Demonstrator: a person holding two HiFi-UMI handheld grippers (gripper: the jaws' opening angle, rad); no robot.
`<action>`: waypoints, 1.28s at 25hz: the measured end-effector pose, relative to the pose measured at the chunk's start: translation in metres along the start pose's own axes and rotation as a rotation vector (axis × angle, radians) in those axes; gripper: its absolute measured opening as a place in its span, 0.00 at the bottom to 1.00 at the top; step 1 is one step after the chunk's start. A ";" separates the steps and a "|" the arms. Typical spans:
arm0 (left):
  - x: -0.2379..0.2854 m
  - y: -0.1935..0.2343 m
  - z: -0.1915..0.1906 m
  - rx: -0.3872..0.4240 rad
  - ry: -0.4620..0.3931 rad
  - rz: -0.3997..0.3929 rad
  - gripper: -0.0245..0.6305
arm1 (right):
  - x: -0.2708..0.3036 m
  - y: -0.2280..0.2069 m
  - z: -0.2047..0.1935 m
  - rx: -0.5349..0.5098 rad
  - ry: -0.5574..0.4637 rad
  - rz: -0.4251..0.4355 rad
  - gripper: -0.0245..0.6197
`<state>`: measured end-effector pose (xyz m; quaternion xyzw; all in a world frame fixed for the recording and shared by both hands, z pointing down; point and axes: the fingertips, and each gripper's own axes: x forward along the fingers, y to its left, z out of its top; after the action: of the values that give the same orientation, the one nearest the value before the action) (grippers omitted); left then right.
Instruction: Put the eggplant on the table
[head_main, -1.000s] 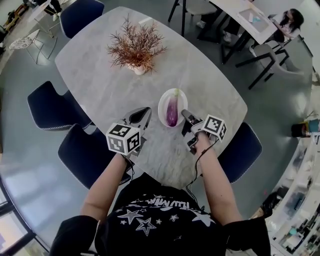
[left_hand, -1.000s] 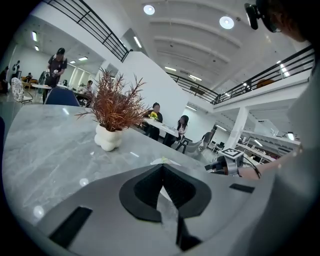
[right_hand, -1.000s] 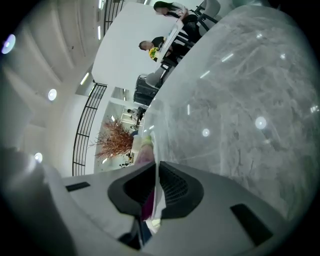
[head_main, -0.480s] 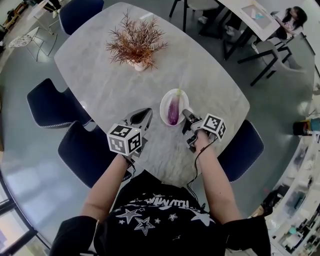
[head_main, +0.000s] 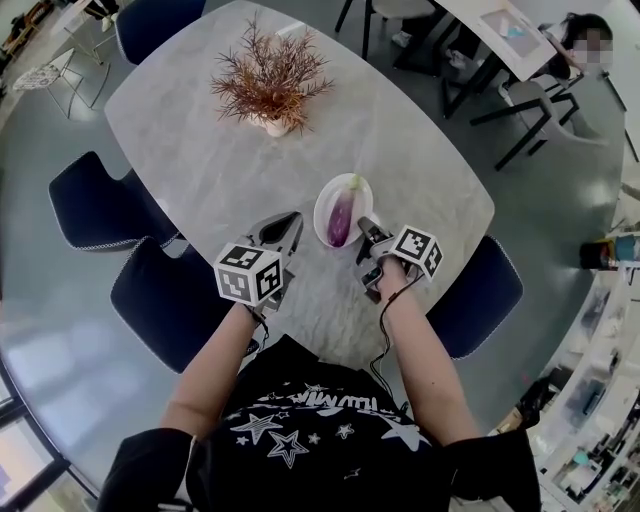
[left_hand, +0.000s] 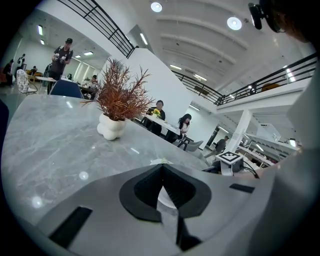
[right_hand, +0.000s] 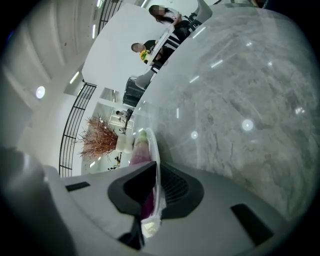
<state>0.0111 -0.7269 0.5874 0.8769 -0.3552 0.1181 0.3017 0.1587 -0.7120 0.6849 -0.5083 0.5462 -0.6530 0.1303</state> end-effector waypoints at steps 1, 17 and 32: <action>0.000 0.000 0.000 0.000 -0.002 0.000 0.05 | 0.000 -0.001 0.000 -0.007 0.001 -0.010 0.08; -0.014 0.006 -0.004 -0.019 -0.017 0.029 0.05 | -0.009 -0.006 -0.003 -0.182 0.024 -0.150 0.08; -0.044 -0.049 -0.015 0.008 -0.058 0.023 0.05 | -0.073 0.036 -0.027 -0.244 -0.032 0.010 0.08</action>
<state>0.0133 -0.6658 0.5587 0.8770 -0.3734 0.0976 0.2862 0.1554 -0.6565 0.6190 -0.5280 0.6220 -0.5727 0.0792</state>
